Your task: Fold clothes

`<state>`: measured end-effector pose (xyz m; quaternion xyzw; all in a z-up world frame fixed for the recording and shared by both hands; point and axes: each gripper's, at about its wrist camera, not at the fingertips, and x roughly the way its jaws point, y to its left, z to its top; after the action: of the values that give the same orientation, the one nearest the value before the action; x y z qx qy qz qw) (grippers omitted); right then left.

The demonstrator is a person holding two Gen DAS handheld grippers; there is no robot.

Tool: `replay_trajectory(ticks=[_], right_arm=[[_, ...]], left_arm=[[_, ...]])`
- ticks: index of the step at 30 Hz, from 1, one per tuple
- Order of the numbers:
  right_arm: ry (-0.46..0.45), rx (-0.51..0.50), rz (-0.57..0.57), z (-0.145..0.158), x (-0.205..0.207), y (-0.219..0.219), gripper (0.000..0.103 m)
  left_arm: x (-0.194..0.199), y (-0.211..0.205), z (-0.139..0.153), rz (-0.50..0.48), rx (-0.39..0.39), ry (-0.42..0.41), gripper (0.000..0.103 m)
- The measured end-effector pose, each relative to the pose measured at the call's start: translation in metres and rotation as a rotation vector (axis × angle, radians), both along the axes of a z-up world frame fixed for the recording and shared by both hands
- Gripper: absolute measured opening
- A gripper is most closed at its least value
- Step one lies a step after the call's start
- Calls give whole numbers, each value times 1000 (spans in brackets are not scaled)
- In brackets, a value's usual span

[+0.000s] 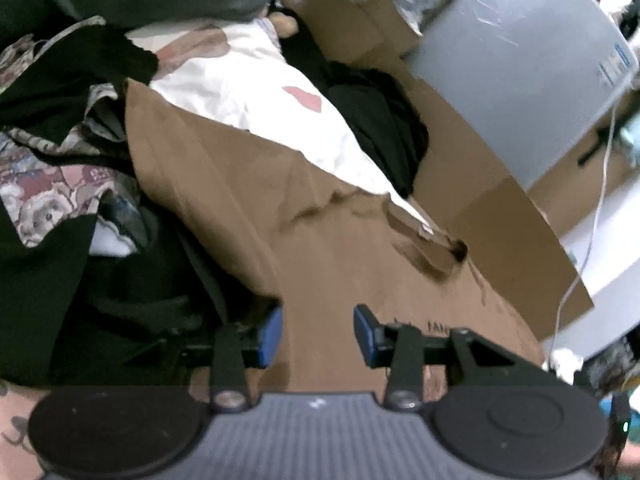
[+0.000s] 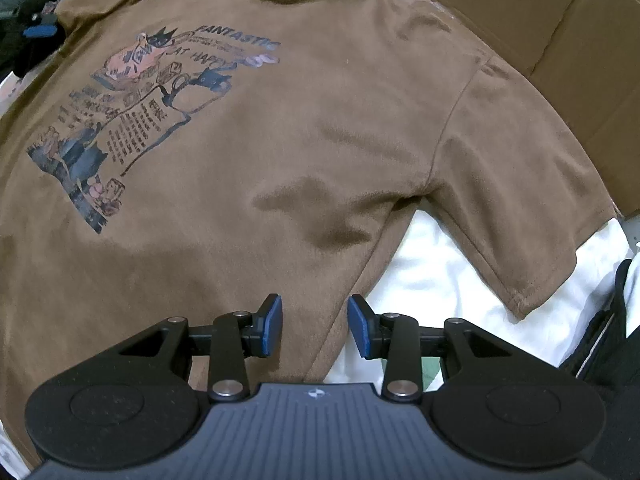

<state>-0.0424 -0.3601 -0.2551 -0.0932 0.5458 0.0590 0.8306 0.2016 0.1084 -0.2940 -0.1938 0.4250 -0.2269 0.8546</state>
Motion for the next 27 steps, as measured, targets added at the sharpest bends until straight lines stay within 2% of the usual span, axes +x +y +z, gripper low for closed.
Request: replay_trajectory(ticks=[2, 8, 10, 11, 14, 15, 18, 22, 27], right_arm=[[2, -2, 3, -1, 0, 1, 41], [5, -10, 12, -2, 0, 2, 41], [7, -11, 12, -3, 0, 2, 41], [7, -11, 13, -3, 0, 2, 41], [6, -11, 16, -2, 1, 4, 41], [5, -11, 18, -2, 1, 5, 41], [3, -12, 22, -1, 2, 7, 41], [-1, -7, 22, 1, 2, 8, 41], [-1, -7, 18, 1, 1, 4, 41]], left_arm=[[4, -1, -1, 28, 19, -7, 43], [6, 3, -3, 87, -43, -19, 43], [7, 6, -8, 143, -63, 10, 44], [7, 9, -10, 174, -80, 28, 44], [9, 20, -19, 277, -200, 85, 44], [10, 20, -20, 286, -206, 87, 44], [16, 19, -21, 307, -219, 79, 43], [15, 26, -13, 345, -307, 46, 43], [8, 43, 3, 376, -360, -9, 43]])
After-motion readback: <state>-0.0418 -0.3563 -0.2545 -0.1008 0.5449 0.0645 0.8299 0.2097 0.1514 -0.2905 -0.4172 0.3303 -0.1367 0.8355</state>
